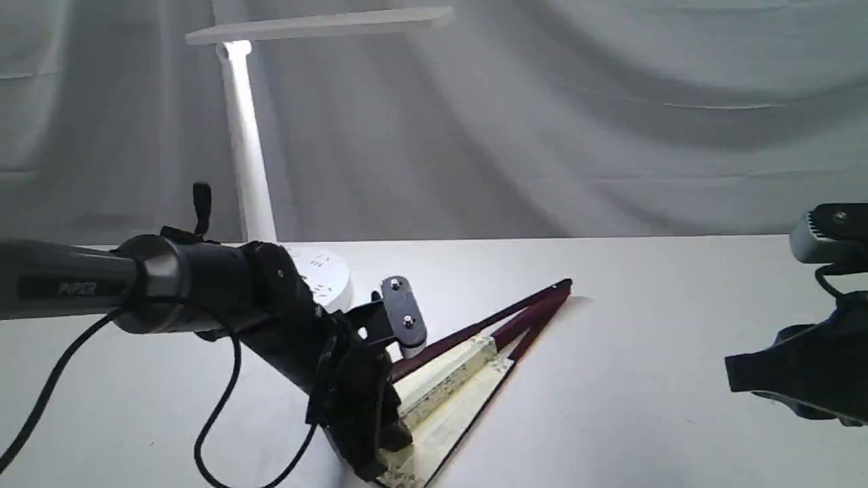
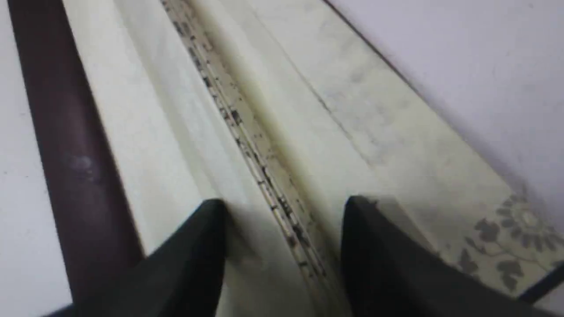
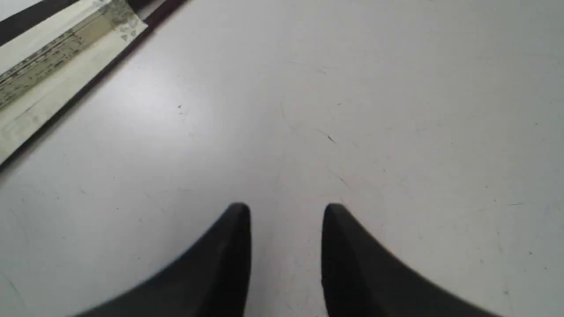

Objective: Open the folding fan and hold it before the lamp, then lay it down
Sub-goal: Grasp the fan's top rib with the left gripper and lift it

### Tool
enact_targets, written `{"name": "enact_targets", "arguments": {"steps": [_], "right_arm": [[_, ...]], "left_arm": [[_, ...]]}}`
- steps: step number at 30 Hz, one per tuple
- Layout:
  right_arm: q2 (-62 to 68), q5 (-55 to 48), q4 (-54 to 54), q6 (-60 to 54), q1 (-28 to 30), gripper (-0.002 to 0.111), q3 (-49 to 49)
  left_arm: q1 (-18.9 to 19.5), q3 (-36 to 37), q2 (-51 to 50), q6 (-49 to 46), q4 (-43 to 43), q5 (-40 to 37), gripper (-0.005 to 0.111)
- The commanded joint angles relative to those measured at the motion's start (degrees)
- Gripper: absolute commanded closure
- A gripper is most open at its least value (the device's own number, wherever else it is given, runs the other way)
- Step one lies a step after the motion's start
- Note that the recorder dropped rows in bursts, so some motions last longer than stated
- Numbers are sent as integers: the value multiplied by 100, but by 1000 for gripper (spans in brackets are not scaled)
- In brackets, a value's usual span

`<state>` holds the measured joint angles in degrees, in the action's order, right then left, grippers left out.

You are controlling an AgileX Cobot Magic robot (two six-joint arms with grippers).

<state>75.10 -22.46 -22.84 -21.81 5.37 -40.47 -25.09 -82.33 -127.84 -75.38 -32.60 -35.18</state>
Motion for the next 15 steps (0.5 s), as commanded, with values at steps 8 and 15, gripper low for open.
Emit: {"name": "enact_targets", "arguments": {"steps": [8, 15], "right_arm": [[-6, -100, -4, -226, -25, 80, -32], [-6, -115, -4, -226, -25, 80, -32]], "left_arm": [[-64, 134, 251, -1793, 726, -728, 67], [-265, 134, 251, -3298, 518, -728, 67]]}}
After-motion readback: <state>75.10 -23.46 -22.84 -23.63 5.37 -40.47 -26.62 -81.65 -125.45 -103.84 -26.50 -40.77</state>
